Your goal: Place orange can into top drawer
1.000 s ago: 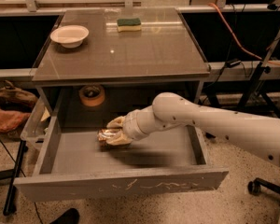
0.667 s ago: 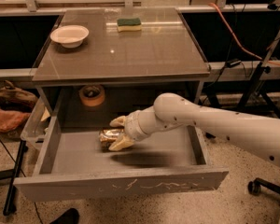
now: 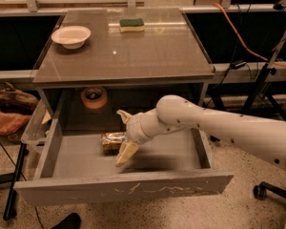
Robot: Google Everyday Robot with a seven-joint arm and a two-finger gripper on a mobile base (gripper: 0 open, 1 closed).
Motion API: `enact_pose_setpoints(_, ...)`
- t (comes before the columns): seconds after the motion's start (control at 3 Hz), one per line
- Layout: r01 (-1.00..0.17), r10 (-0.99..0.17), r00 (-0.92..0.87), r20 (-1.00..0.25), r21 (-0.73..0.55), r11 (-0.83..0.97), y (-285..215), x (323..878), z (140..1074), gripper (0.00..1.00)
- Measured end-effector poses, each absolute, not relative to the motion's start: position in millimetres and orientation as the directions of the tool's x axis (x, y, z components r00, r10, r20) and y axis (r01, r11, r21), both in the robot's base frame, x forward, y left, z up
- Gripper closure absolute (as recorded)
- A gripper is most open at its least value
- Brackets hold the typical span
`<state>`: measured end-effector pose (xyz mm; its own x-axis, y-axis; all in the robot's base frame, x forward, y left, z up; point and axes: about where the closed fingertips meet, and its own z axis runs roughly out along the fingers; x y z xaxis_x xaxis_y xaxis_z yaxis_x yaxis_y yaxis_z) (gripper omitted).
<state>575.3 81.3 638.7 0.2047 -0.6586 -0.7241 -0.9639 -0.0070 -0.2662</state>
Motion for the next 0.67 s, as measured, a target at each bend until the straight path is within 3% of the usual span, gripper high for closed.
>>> enact_pose_setpoints(0.33,-0.955,-0.679,0.196,-0.708,-0.296,0.034,58,563,665,0.0)
enact_pose_setpoints(0.67,-0.939,-0.746,0.115,-0.656,-0.317,0.134,1,530,698,0.0)
